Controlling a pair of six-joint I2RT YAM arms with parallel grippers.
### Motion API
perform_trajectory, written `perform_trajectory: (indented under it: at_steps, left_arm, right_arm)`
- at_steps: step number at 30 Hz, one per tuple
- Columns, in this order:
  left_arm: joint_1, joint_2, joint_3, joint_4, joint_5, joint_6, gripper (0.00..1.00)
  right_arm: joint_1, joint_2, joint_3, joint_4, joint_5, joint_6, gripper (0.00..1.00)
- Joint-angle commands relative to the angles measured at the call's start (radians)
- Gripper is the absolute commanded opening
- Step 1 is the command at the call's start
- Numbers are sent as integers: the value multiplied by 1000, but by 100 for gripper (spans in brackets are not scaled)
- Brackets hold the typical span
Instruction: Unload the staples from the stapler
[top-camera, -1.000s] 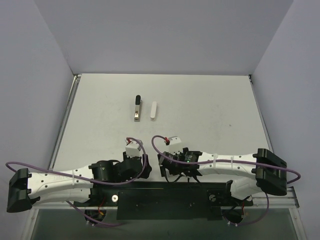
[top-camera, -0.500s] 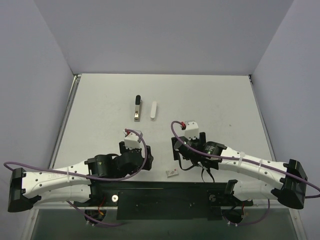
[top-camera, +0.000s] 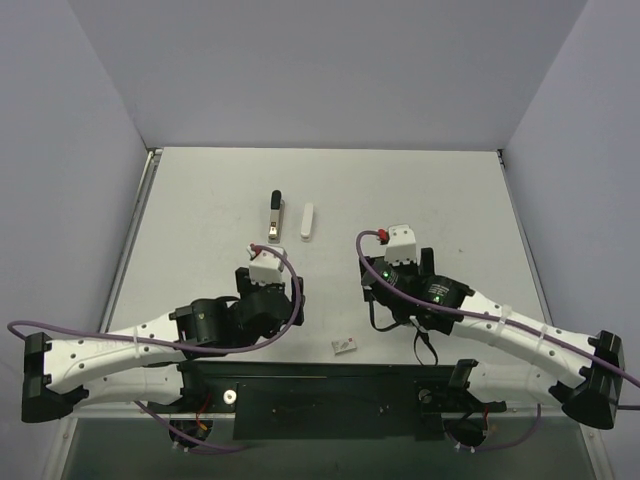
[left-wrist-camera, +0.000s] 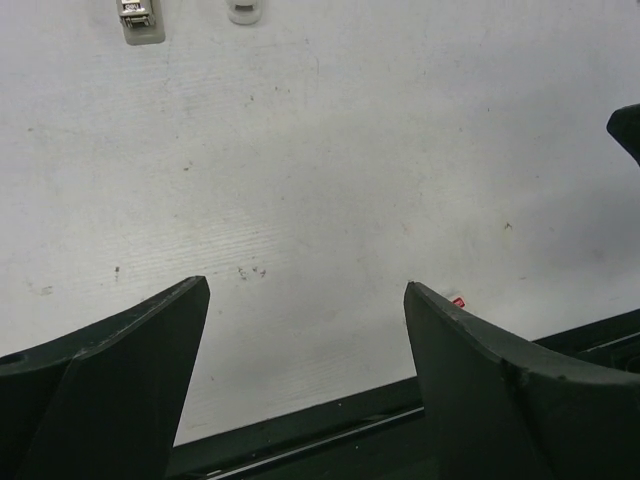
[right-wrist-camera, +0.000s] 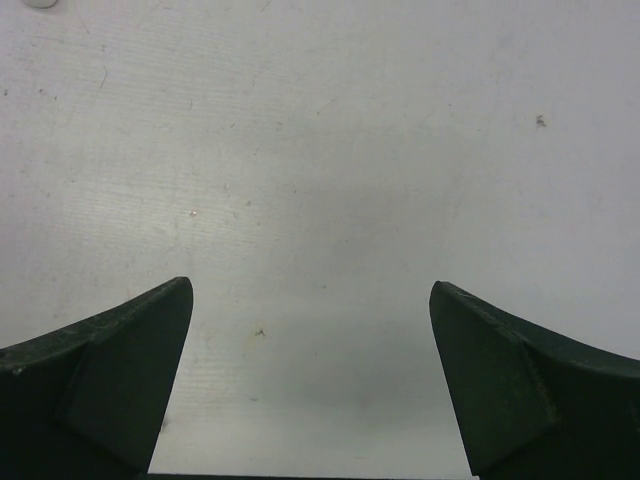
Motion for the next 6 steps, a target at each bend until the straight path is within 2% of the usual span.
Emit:
perform_trajectory:
  at_steps: [1,6]
  left_arm:
    - [6,6,54,8,-70,75,91]
    - [3,13,40,98,-85,157,92]
  right_arm:
    - [-28,-1,61,-38,30,-64,100]
    - [-97,-43,61,5,-52,-97,100]
